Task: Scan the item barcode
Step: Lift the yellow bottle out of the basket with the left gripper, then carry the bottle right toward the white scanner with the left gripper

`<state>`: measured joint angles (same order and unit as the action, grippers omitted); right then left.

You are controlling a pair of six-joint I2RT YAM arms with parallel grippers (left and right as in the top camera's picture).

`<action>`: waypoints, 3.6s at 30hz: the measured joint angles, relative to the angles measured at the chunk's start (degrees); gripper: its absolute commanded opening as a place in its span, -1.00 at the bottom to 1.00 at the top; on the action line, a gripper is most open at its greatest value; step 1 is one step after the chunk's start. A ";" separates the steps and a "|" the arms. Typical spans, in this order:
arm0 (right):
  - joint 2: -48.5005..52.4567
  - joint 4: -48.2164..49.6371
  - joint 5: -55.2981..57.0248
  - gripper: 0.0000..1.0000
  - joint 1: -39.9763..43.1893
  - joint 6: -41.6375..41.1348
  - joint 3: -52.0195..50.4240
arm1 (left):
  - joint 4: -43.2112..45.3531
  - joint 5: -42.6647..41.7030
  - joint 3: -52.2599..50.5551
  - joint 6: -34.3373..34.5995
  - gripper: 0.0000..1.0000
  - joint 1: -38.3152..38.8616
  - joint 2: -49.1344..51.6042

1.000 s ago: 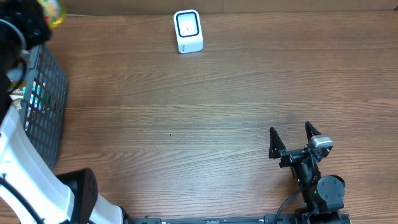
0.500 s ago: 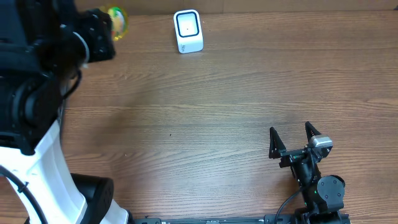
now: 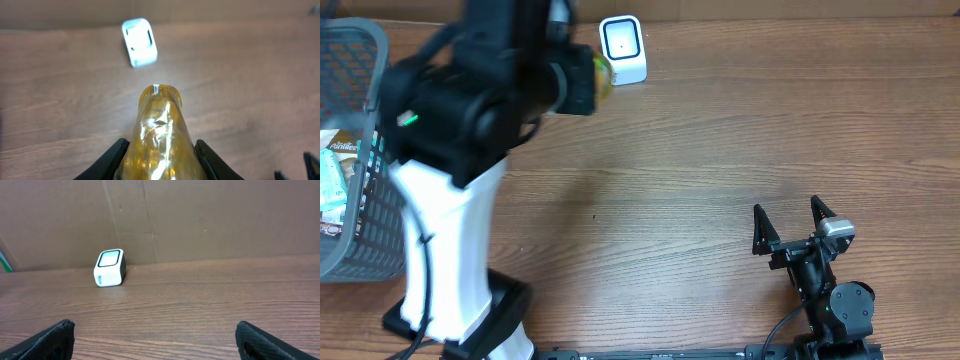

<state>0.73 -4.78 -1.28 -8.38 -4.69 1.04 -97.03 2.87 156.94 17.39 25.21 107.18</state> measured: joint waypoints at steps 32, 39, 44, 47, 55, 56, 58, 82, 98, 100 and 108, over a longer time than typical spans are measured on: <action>0.00 0.00 -0.02 1.00 0.00 0.00 0.00 | 2.34 5.51 -3.32 8.41 -0.63 19.43 21.11; 0.00 -0.02 -0.02 1.00 0.00 0.02 0.00 | 2.38 8.55 -3.32 12.13 -0.61 19.43 21.11; 0.00 -0.04 -0.02 1.00 0.00 0.00 0.00 | 2.51 9.73 -3.32 13.77 -0.61 19.43 21.11; 0.00 -0.02 -0.02 1.00 0.00 0.02 0.00 | 2.56 9.84 -3.32 14.29 -0.62 19.43 21.11; 0.00 -0.02 0.00 1.00 0.00 0.00 0.00 | 2.56 9.84 -3.32 15.76 -0.70 19.43 21.11; 0.00 -0.02 -0.02 1.00 0.00 -0.02 0.00 | 2.56 9.84 -3.32 15.78 -0.70 19.43 21.11; 0.00 -0.02 0.00 1.00 0.00 0.00 0.00 | 2.56 9.84 -3.32 15.96 -0.68 19.43 21.11; 0.00 -0.02 0.00 1.00 0.00 0.02 0.00 | 5.75 9.09 -3.61 17.81 -0.74 22.49 31.26; 0.00 -0.02 0.00 1.00 0.00 0.00 0.00 | 6.58 5.42 -3.61 24.70 -0.78 22.84 35.34; 0.00 -0.02 0.00 1.00 0.00 0.02 0.00 | 7.04 5.29 -3.61 24.72 -0.77 22.88 35.34; 0.00 -0.04 -0.02 1.00 0.00 0.02 0.00 | 8.28 5.25 -3.61 25.16 -0.77 23.58 35.34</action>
<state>0.73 -4.82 -1.30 -8.38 -4.67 1.04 -88.75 8.12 153.34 42.54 48.80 142.52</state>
